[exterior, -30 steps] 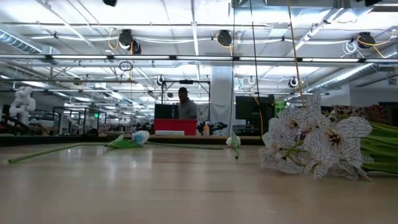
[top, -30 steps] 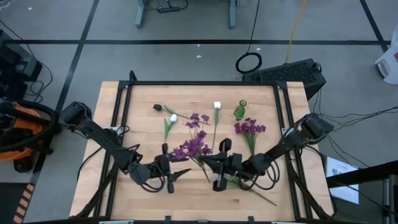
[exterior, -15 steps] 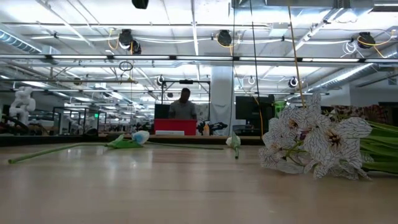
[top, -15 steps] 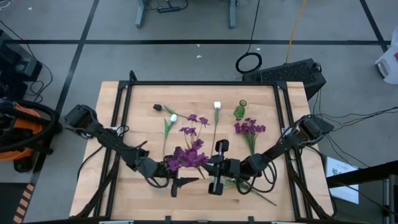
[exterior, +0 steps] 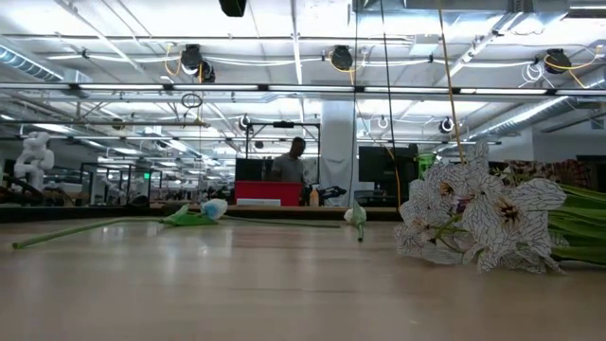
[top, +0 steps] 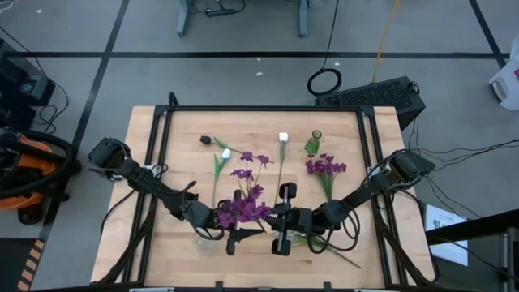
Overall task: Sort flowers into vase by color
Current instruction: Move the left violet flower to the middle right of the table
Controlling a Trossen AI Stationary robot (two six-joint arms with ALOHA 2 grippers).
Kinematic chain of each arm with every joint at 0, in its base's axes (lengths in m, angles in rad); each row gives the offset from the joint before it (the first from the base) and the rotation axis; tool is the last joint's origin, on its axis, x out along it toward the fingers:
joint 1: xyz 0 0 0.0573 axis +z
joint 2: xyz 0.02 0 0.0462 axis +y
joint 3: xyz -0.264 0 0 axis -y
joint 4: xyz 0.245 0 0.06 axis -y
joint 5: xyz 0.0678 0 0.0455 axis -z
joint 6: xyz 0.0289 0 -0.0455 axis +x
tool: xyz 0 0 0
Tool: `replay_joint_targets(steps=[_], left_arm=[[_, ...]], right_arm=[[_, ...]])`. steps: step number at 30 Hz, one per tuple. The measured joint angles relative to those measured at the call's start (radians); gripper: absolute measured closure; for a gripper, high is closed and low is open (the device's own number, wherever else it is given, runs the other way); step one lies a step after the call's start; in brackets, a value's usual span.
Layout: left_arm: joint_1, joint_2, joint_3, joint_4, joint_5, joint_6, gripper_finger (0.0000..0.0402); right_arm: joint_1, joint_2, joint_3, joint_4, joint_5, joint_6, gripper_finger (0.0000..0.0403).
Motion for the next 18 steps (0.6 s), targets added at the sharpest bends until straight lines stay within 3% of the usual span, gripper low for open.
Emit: replay_joint_targets(steps=[8,13,18], left_arm=[[0.000,0.000,0.000,-0.006,0.004,0.056,0.0378],[-0.001,0.000,0.000,-0.022,0.004,0.056,0.0380],[-0.001,-0.013,0.000,-0.092,0.003,0.041,0.0386]], right_arm=[[0.000,0.000,0.000,-0.011,0.001,-0.002,0.0402],[0.013,-0.001,0.000,-0.036,0.021,0.024,0.0389],[0.060,-0.004,0.000,-0.106,0.184,0.036,0.0335]])
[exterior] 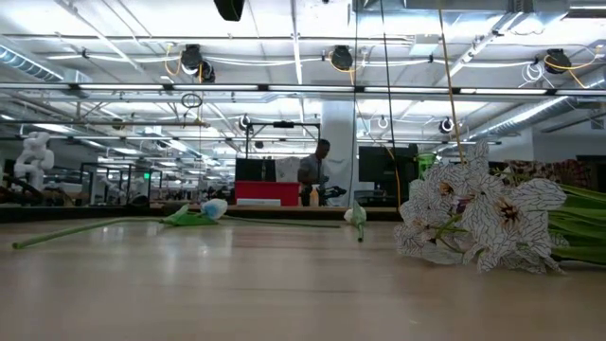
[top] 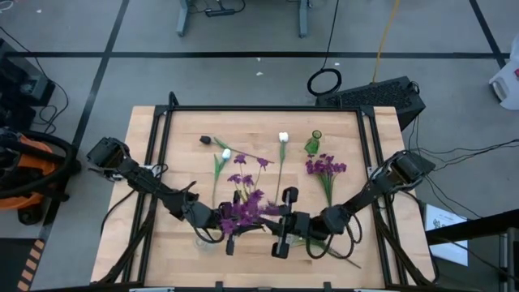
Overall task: Sort flowers into vase by color
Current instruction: Move the left violet flower to the middle right of the table
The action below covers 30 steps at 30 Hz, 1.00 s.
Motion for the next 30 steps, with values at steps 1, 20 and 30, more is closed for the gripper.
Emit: replay_joint_targets(steps=[1,20,30], left_arm=[[0.000,-0.002,0.000,-0.015,0.000,-0.005,0.0386],[0.011,-0.013,0.000,-0.137,-0.009,-0.016,0.0389],[0.014,-0.013,0.000,-0.179,-0.009,-0.032,0.0384]], right_arm=[[0.014,-0.003,0.000,-0.009,0.038,0.000,0.0322],[0.017,-0.171,-0.001,-0.545,0.079,0.449,0.0120],[-0.029,-0.162,-0.001,-0.548,-0.035,0.418,0.0159]])
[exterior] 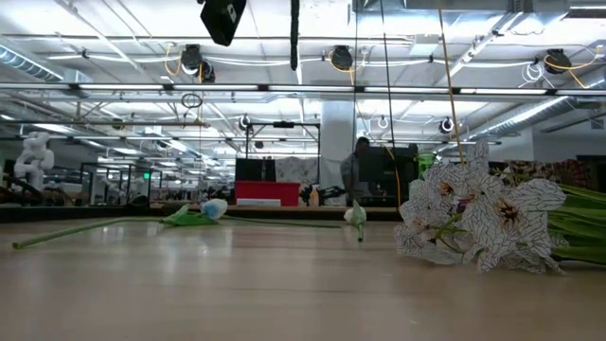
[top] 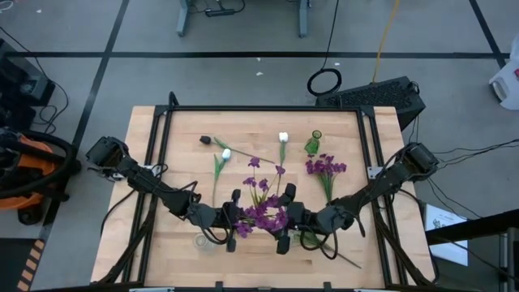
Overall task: Sort flowers into vase by color
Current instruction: Move the left violet flower to the middle right of the table
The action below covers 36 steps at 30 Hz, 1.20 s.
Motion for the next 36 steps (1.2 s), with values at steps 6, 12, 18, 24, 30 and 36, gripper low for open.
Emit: replay_joint_targets(steps=[6,12,18,24,30,36], left_arm=[[0.008,0.000,0.000,-0.009,0.000,-0.009,0.0379],[0.008,0.000,0.000,-0.007,-0.001,-0.012,0.0375],[0.008,0.000,0.000,0.000,-0.024,-0.058,0.0331],[0.008,0.000,0.000,-0.018,-0.026,-0.089,0.0254],[0.005,0.000,0.000,-0.081,-0.041,-0.094,0.0197],[0.006,0.000,0.000,-0.178,-0.111,-0.117,0.0183]], right_arm=[[0.000,0.000,0.000,0.000,0.001,-0.028,0.0239],[0.000,0.000,0.000,-0.004,0.003,-0.033,0.0342],[0.000,0.000,0.000,-0.029,0.006,-0.034,0.0395],[0.003,-0.030,0.000,-0.070,0.011,-0.033,0.0390],[0.026,-0.146,0.000,-0.294,0.093,0.029,0.0395],[0.073,-0.280,0.000,-0.625,0.219,0.205,0.0395]])
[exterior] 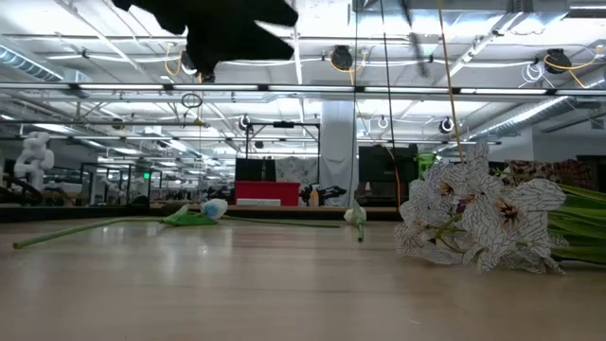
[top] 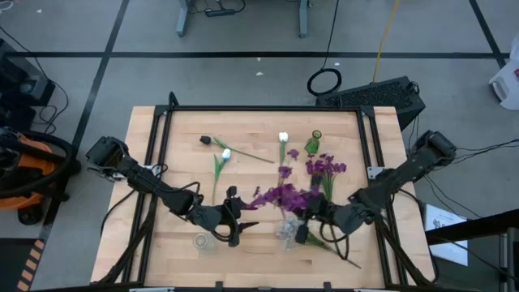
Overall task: Sort flowers into vase by color
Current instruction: Move the left violet flower to the middle right of the table
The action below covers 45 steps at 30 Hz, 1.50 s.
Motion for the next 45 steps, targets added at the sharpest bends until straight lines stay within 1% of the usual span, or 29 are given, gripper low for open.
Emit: replay_joint_targets(steps=[4,8,13,17,22,27,31,36,45], left_arm=[[0.000,0.000,0.000,-0.020,-0.028,-0.001,0.0183],[0.000,0.000,0.000,-0.020,-0.044,-0.001,0.0183],[0.001,0.000,0.000,-0.020,-0.044,0.002,0.0183],[0.001,0.000,0.000,-0.020,-0.044,0.002,0.0183],[0.001,0.000,0.000,-0.023,-0.044,0.002,0.0183],[0.001,0.000,0.000,-0.030,-0.044,0.002,0.0183],[0.001,0.000,0.000,-0.036,-0.044,0.002,0.0183],[0.001,0.000,0.000,-0.038,-0.044,0.002,0.0183],[0.001,0.000,0.000,-0.038,-0.044,0.001,0.0183]], right_arm=[[0.023,-0.069,0.000,-0.272,0.051,0.209,0.0395],[0.038,-0.110,0.000,-0.579,0.068,0.485,0.0394],[0.057,-0.128,0.000,-0.959,0.067,0.875,0.0393],[0.075,-0.123,-0.001,-1.176,0.059,1.139,0.0393],[0.091,-0.118,-0.046,-1.271,0.013,1.322,0.0392],[0.094,-0.118,-0.145,-1.285,-0.017,1.487,0.0392],[0.094,-0.118,-0.224,-1.286,-0.066,1.604,0.0392],[0.094,-0.118,-0.277,-1.284,-0.115,1.673,0.0392],[0.093,-0.119,-0.317,-1.279,-0.193,1.751,0.0392]])
